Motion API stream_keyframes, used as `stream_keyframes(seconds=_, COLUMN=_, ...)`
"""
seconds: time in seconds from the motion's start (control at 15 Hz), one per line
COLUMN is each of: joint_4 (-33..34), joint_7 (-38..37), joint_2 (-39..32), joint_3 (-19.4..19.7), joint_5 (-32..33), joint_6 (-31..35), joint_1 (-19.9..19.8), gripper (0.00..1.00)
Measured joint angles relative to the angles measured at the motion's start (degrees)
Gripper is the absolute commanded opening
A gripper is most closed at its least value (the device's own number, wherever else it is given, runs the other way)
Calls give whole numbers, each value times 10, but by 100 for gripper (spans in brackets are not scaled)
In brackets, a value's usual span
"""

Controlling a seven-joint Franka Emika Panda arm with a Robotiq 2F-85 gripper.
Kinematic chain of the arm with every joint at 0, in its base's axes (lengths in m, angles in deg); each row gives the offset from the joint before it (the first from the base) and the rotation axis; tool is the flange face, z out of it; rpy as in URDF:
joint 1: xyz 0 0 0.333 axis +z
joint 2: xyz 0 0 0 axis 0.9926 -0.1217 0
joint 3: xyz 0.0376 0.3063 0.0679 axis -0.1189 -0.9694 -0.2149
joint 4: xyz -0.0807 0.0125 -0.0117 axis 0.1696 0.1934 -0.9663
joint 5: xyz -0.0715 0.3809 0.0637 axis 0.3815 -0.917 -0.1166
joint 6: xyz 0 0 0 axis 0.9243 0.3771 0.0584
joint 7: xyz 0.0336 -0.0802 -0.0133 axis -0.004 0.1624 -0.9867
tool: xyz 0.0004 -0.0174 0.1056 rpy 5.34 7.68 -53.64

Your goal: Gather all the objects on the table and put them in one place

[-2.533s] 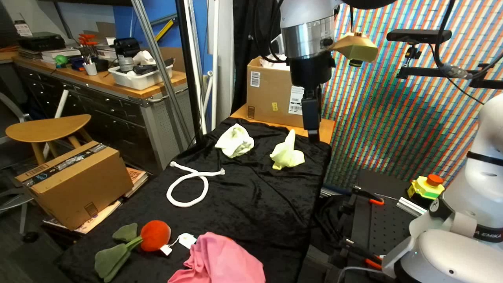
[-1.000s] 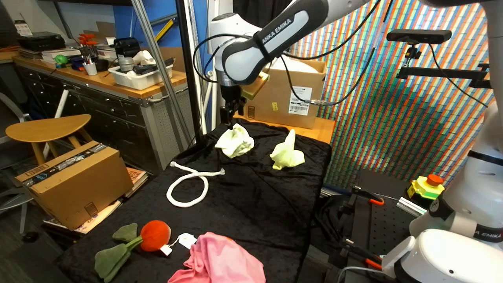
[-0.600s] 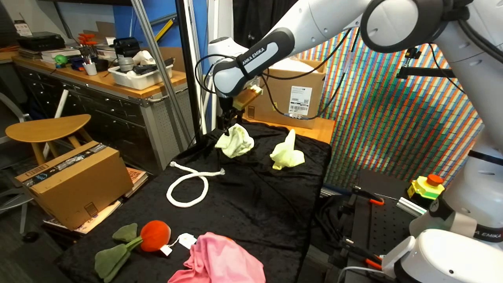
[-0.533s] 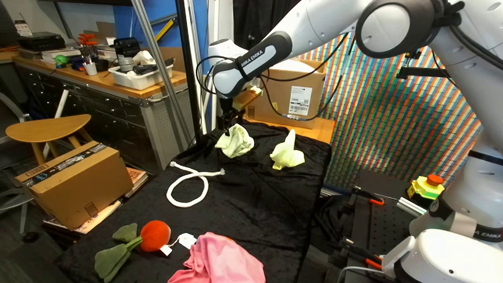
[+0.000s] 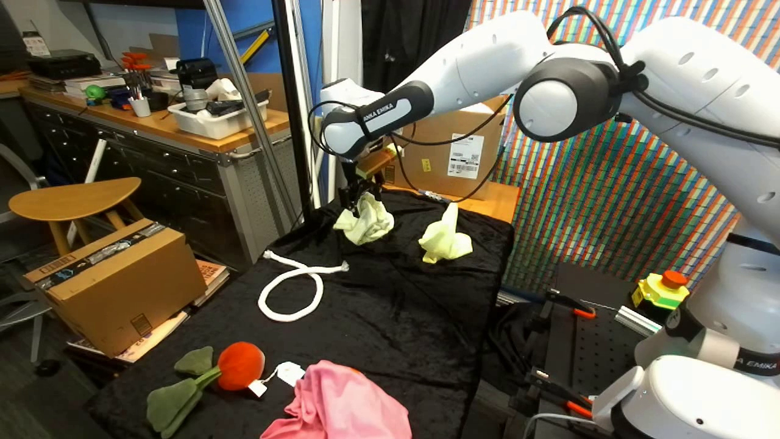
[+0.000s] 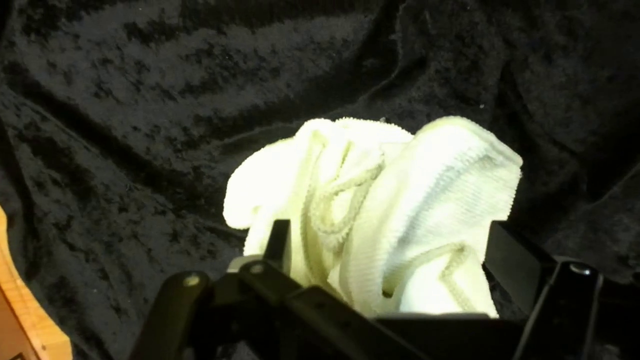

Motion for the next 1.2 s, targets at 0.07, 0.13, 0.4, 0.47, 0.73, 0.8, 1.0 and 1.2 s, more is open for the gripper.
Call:
stream_keyframes(seconds=0.07, joint_4=21, joint_7=-4, joint_2=-15, joint_3=0, joint_5=0, joint_6=-14, joint_1=-1, gripper=100)
stream_keyframes(seconds=0.13, joint_4=40, joint_7=-7, joint_2=-29, joint_3=0, joint_5=0, joint_6=-27, joint_1=-2, gripper=100)
stream_keyframes(seconds=0.4, joint_4=106, joint_7=-27, joint_2=-78, joint_3=5, joint_5=0, joint_6=-65, joint_1=-5, gripper=66)
stream_keyframes(seconds=0.47, joint_4=118, joint_7=-31, joint_2=-88, joint_3=6, joint_5=0, joint_6=-71, joint_1=-5, gripper=58)
stream_keyframes(seconds=0.73, joint_4=156, joint_7=-53, joint_2=-116, joint_3=10, joint_5=0, joint_6=-85, joint_1=-8, gripper=27)
stream_keyframes(seconds=0.8, joint_4=164, joint_7=-58, joint_2=-122, joint_3=11, joint_5=0, joint_6=-87, joint_1=-9, gripper=19)
stream_keyframes(seconds=1.0, joint_4=185, joint_7=-67, joint_2=-135, joint_3=11, joint_5=0, joint_6=-93, joint_1=-12, gripper=6)
stream_keyframes(seconds=1.2, joint_4=194, joint_7=-65, joint_2=-134, joint_3=5, joint_5=0, joint_6=-94, joint_1=-12, gripper=8)
